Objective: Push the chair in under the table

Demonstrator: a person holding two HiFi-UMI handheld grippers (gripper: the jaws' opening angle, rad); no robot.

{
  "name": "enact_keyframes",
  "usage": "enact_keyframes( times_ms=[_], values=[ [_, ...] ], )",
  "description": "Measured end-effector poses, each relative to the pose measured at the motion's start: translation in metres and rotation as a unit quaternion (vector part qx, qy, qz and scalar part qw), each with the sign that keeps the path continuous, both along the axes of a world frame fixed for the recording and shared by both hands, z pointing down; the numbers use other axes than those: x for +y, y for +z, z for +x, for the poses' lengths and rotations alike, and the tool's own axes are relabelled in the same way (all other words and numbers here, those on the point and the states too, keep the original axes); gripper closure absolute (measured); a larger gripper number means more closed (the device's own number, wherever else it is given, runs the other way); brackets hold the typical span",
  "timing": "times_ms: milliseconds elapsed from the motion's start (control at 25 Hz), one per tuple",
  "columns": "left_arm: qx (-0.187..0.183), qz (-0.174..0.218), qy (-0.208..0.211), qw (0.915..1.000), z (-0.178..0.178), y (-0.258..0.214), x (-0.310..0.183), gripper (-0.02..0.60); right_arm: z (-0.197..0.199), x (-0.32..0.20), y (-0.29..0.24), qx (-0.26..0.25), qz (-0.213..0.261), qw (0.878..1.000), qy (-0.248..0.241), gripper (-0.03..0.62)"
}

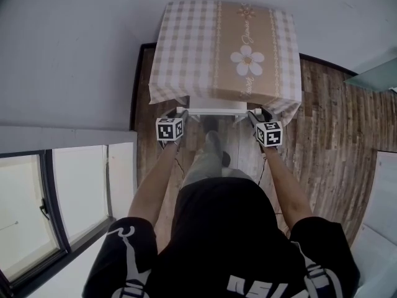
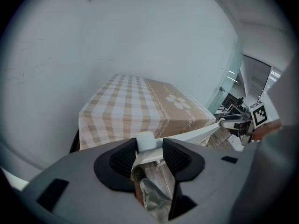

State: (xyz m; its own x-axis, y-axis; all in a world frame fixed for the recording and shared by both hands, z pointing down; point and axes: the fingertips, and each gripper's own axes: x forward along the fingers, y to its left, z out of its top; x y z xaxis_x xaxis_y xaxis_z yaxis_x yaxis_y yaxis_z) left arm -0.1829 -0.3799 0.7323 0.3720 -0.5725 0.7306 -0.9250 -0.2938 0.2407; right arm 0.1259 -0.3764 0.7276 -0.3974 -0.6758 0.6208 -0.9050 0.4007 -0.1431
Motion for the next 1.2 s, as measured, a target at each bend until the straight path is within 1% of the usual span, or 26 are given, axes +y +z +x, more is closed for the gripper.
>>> enact_keyframes(
  times_ms=[360, 720, 1200],
  values=[
    [-0.002, -0.004, 0.004, 1.0000, -0.001, 0.001, -0.016, 0.394, -0.002, -0.015, 0.002, 0.000, -0.004, 1.000, 0.002, 0.358],
    [-0.018, -0.003, 0.002, 0.9998, -0.002, -0.001, -0.024, 0.393, -0.002, -0.022, 0.001, -0.011, -0.012, 1.000, -0.005, 0.353],
    [-0.018, -0.001, 0.000, 0.9998, -0.006, 0.000, -0.036, 0.394, -0.008, -0.032, 0.001, 0.009, -0.017, 1.000, -0.020, 0.352]
  ],
)
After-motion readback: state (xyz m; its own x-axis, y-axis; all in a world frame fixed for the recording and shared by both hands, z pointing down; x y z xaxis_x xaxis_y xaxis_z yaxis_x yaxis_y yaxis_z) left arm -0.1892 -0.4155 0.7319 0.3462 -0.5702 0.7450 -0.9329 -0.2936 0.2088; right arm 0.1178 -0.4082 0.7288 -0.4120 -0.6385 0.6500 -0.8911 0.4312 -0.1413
